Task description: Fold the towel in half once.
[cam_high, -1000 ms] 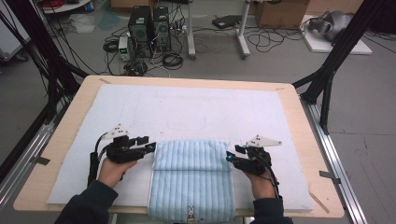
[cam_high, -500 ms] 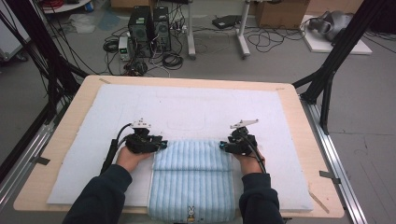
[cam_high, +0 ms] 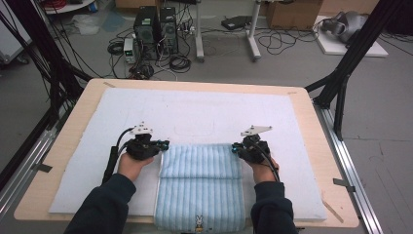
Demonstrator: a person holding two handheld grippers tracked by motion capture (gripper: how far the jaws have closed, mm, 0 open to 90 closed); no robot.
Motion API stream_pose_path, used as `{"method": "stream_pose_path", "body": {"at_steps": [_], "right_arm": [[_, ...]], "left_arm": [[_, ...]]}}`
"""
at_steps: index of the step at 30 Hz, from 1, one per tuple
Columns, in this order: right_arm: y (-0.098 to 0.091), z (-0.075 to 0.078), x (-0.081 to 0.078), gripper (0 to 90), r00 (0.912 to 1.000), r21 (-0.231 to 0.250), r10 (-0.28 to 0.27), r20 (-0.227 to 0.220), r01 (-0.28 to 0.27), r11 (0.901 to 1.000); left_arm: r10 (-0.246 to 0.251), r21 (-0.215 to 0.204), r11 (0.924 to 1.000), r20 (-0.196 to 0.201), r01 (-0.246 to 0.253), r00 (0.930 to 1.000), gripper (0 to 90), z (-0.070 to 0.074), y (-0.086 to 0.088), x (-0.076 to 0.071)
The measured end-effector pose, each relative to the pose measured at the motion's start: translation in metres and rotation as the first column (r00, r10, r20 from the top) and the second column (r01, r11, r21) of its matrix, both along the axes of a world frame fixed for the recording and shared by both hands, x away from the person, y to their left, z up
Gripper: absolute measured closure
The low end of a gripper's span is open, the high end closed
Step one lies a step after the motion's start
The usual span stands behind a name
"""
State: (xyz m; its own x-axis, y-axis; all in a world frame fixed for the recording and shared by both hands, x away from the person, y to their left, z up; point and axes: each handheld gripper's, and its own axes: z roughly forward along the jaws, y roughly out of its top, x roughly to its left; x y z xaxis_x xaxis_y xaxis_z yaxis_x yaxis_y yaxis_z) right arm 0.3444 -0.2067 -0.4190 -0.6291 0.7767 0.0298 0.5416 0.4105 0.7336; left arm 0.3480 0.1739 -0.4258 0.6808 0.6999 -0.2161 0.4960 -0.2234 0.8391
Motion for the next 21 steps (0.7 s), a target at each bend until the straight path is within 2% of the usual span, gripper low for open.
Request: {"method": "stream_pose_path", "body": {"at_steps": [7, 13, 16, 17, 19, 21], "right_arm": [[-0.01, 0.014, -0.027, 83.0, 0.9971, 0.075, 0.037, 0.067, -0.042, 0.9963], [-0.015, 0.029, -0.054, 82.9, 0.9899, 0.114, 0.066, 0.125, -0.08, 0.9902], [-0.017, 0.032, -0.066, 82.9, 0.9882, 0.126, 0.081, 0.13, -0.097, 0.9872], [-0.017, 0.032, -0.07, 82.9, 0.9879, 0.127, 0.087, 0.128, -0.104, 0.9864], [-0.019, 0.032, -0.078, 82.9, 0.987, 0.131, 0.102, 0.124, -0.119, 0.9843], [-0.021, 0.031, -0.087, 82.9, 0.985, 0.133, 0.127, 0.117, -0.142, 0.9809]], "left_arm": [[-0.045, -0.079, 0.9957, 0.027, 0.047, 0.9986, 89.7, 0.017, 0.008, -0.019], [-0.091, -0.115, 0.9889, 0.036, 0.094, 0.9952, 89.7, 0.024, 0.012, -0.038], [-0.102, -0.141, 0.9846, 0.016, 0.104, 0.9946, 89.7, 0.02, 0.017, -0.049], [-0.114, -0.128, 0.9852, 0.01, 0.114, 0.9935, 89.7, 0.019, 0.018, -0.052], [-0.131, -0.146, 0.9808, -0.001, 0.13, 0.9914, 89.7, 0.017, 0.02, -0.061], [-0.151, -0.13, 0.9804, -0.011, 0.148, 0.9885, 89.7, 0.014, 0.022, -0.069]]}}
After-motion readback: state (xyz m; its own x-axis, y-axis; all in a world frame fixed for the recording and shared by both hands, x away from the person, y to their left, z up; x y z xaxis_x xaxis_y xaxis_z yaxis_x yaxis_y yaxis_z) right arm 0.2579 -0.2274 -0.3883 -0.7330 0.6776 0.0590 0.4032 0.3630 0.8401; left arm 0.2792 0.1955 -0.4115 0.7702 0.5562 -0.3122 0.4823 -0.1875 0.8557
